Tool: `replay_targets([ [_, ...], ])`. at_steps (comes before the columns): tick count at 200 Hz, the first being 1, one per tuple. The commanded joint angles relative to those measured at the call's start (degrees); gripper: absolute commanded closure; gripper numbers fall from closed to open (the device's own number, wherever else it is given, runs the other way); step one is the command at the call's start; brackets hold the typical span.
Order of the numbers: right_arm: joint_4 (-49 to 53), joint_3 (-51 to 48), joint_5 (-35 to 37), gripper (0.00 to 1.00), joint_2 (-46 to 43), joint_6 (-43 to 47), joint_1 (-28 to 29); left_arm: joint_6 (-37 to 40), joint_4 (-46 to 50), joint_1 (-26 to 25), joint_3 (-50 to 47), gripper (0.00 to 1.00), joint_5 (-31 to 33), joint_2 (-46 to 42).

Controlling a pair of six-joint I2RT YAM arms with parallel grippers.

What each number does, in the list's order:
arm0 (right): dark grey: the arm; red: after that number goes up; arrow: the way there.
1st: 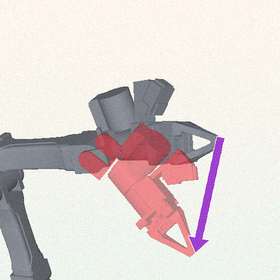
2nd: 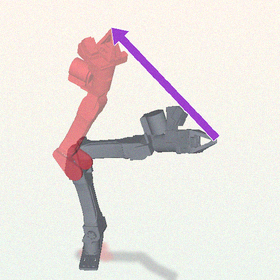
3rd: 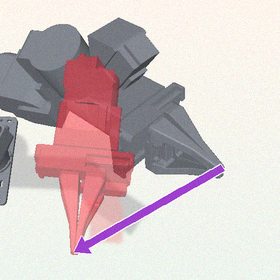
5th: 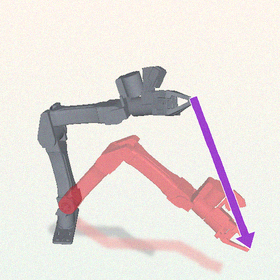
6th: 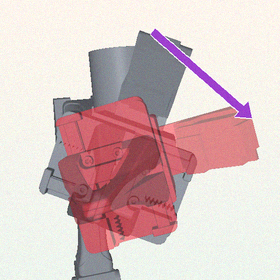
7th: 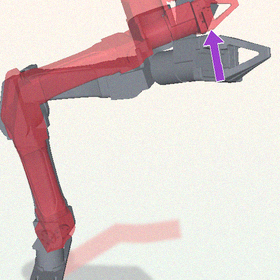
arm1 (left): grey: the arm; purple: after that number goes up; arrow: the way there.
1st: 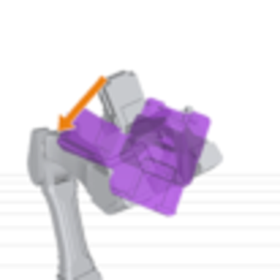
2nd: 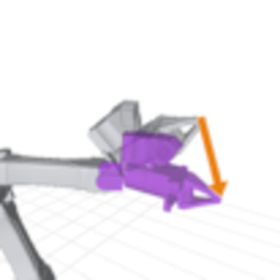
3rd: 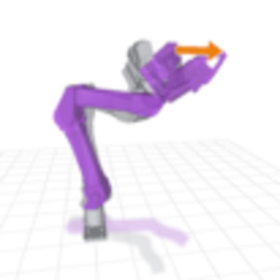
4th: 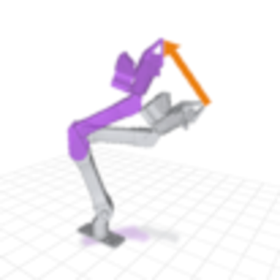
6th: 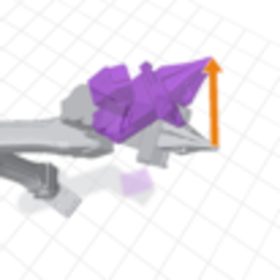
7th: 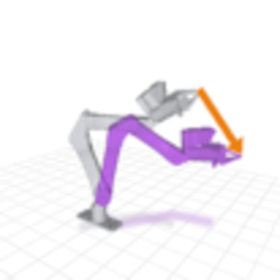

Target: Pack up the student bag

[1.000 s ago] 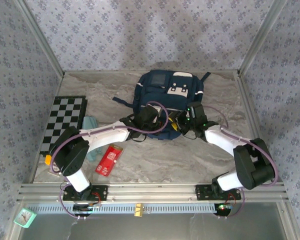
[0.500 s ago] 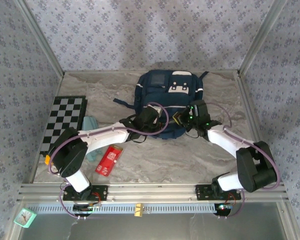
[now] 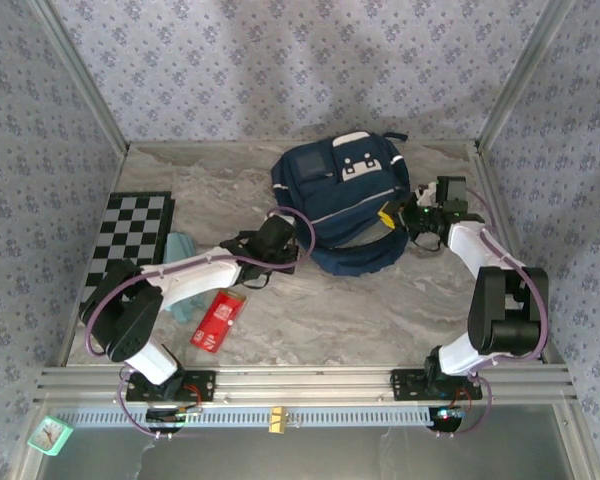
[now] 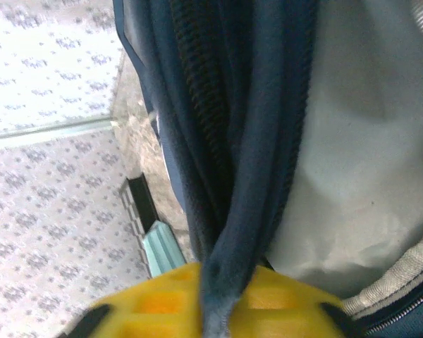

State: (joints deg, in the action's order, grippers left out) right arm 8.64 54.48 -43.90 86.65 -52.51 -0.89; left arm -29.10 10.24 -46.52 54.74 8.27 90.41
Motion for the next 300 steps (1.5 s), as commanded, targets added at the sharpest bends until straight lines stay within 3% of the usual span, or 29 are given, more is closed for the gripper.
replay_targets([
  [1, 1.5, 0.6, 1.6, 0.67, -2.5, 2.0, 3.4, 1.6, -2.7, -0.6, 1.2, 1.00, -2.7, -0.6],
  [16, 1.6, -1.1, 5.9, 0.53, -4.7, 1.2, 5.8, 1.7, -3.3, -0.5, 1.9, 1.00, -3.3, 0.2],
  [43, 0.9, -3.0, 13.5, 0.40, -5.4, -0.4, 9.8, 3.7, -4.6, -1.4, 4.4, 1.00, -7.5, 1.4],
  [68, -1.1, -3.4, 18.1, 0.37, -4.0, -3.1, 14.5, 3.2, -3.1, -1.9, 7.3, 1.00, -6.4, 3.0],
  [89, -1.7, -3.8, 26.0, 0.37, -3.7, -4.8, 19.2, 1.8, -4.1, -2.0, 8.0, 1.00, -6.8, 4.2],
  [109, -2.2, -4.4, 31.9, 0.40, -3.3, -6.3, 22.5, 0.2, -4.6, -1.9, 8.2, 1.00, -6.3, 4.6],
  [126, -3.4, -4.8, 33.0, 0.44, -1.5, -7.7, 23.4, -0.1, -5.1, -1.8, 8.0, 1.00, -6.3, 4.4],
  [166, -5.0, -3.6, 31.8, 0.70, 1.2, -7.9, 24.0, 0.6, -4.1, -0.7, 7.6, 1.00, -6.1, 3.0],
  [185, -5.3, -3.0, 28.9, 0.92, 0.7, -8.4, 23.1, 1.9, -2.4, 1.0, 7.5, 1.00, -7.0, 2.1],
  [198, -6.8, -2.8, 25.8, 1.00, -0.3, -9.4, 21.8, 3.2, -1.9, 2.3, 6.8, 0.98, -7.9, 0.9],
  [251, -9.4, -0.4, 19.0, 1.00, -6.1, -14.0, 17.9, 11.0, -6.5, 5.1, 3.7, 0.75, -12.8, -2.8],
  [300, -8.7, 1.1, 18.1, 1.00, -7.9, -14.4, 16.1, 17.5, -10.3, 3.0, 5.3, 0.58, -19.1, 0.2],
])
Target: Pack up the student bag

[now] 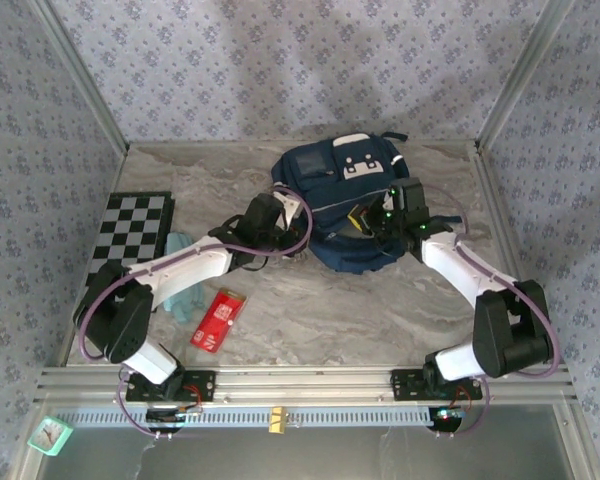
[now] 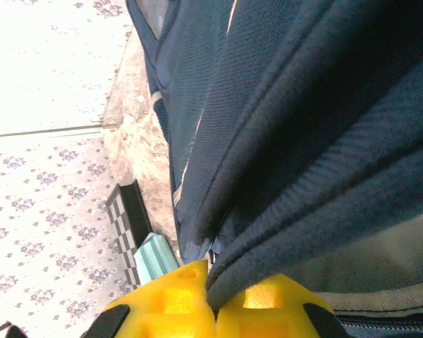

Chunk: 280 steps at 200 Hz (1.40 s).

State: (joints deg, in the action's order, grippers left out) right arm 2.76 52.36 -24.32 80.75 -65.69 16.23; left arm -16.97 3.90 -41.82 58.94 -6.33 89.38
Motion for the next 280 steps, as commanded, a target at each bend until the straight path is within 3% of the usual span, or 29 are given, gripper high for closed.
replay_targets([
  [1, -2.9, 3.2, -1.5, 1.00, -2.0, -1.3, -1.1, 5.4, -4.0, -1.8, 1.1, 0.58, -4.4, 1.2],
  [42, -3.5, 2.9, -0.8, 1.00, -1.8, -2.6, -1.7, 2.8, -7.5, -7.2, 3.1, 0.50, -0.7, 4.3],
  [90, -5.3, 2.7, -2.4, 1.00, -1.1, -4.4, -2.1, -1.7, -7.4, -7.1, 6.6, 0.49, 3.1, 10.3],
  [162, -6.6, 1.8, -3.7, 1.00, -0.4, -5.4, -2.8, 0.9, -11.2, -4.0, 9.0, 0.47, -5.2, 13.2],
  [210, -6.8, 2.3, -4.1, 1.00, 0.7, -5.5, -2.6, 3.0, -9.7, -3.9, 13.4, 0.64, -6.1, 15.3],
  [280, -6.0, 2.8, -5.0, 1.00, 0.9, -4.4, -3.3, 3.0, -10.1, -3.4, 10.5, 0.90, -5.3, 13.1],
])
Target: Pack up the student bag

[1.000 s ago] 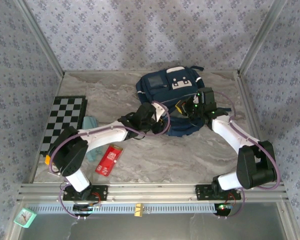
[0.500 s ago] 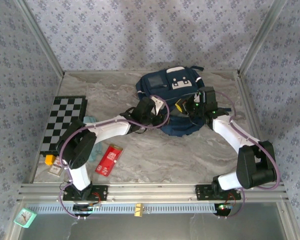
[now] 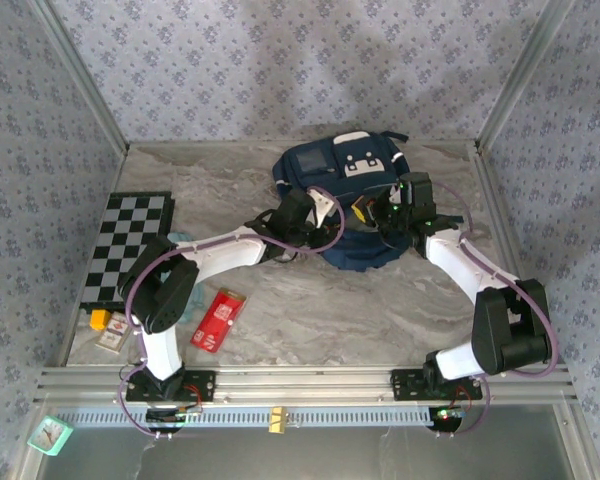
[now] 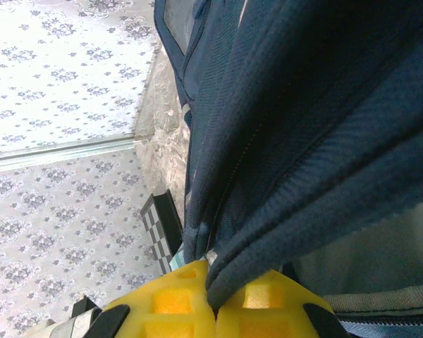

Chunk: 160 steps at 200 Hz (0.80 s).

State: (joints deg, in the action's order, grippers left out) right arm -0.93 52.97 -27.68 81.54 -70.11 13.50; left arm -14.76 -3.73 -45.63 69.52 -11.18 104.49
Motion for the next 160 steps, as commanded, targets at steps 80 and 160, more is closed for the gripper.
replay_targets([
  [80, 2.2, 4.6, -7.5, 1.00, -0.4, 4.3, -2.5, -0.7, 0.3, 4.5, -7.4, 1.00, 2.3, -7.2],
  [160, 8.0, 6.2, -15.8, 1.00, -2.0, 9.6, -8.9, -2.3, 0.2, 12.1, -9.7, 1.00, 3.8, -6.7],
])
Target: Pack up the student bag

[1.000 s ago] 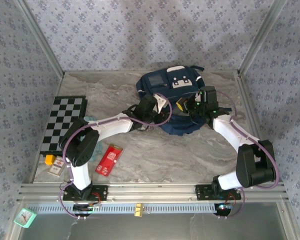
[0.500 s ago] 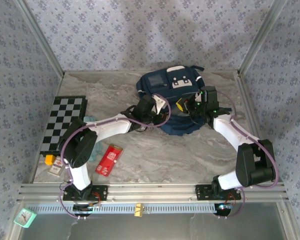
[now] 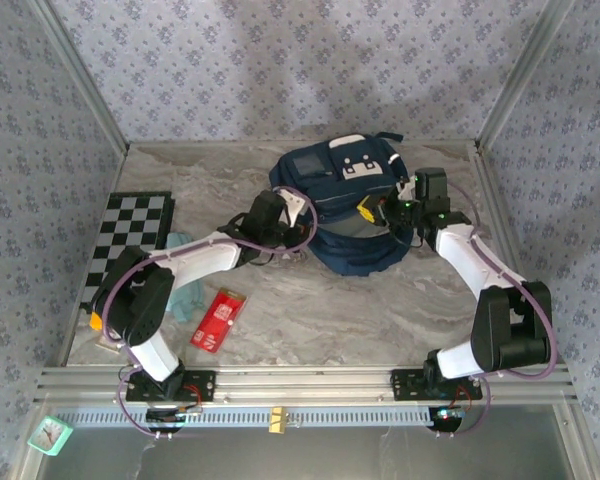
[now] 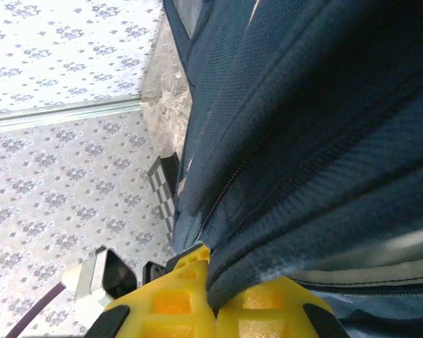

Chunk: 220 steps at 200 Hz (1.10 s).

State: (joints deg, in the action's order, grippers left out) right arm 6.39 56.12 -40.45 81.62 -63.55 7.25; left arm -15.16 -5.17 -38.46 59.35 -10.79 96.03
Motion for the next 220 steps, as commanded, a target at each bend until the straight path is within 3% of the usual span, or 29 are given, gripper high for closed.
replay_targets([
  [1, 0.8, 3.1, -3.1, 1.00, -2.0, 3.1, -2.7, -1.9, 1.5, 5.1, 0.6, 1.00, 3.5, 1.9],
  [42, -0.1, 1.3, -4.8, 1.00, -0.7, 3.9, -1.9, -6.7, 0.4, 12.1, 7.2, 1.00, 2.7, 9.5],
  [91, -10.7, -0.9, -0.9, 1.00, 1.9, 0.0, 3.5, -5.6, 2.2, 12.3, 13.1, 1.00, 0.1, 13.1],
  [119, -8.5, -0.6, 0.8, 1.00, 2.4, 2.2, 3.9, -5.1, 4.7, 12.3, 11.9, 0.98, -0.2, 11.1],
  [161, 9.1, -1.4, 6.8, 0.66, -4.4, 15.5, 3.7, -9.0, 9.8, 12.3, 3.4, 0.57, -1.2, 0.4],
  [193, 13.1, -7.4, 13.6, 0.47, -11.1, 18.4, 5.2, -15.1, 18.4, 12.3, -1.3, 0.53, 2.1, -7.3],
  [220, 17.6, -6.5, 19.1, 0.35, -12.7, 22.3, 13.3, -19.0, 28.3, 12.3, -4.0, 0.50, 8.1, -14.5],
])
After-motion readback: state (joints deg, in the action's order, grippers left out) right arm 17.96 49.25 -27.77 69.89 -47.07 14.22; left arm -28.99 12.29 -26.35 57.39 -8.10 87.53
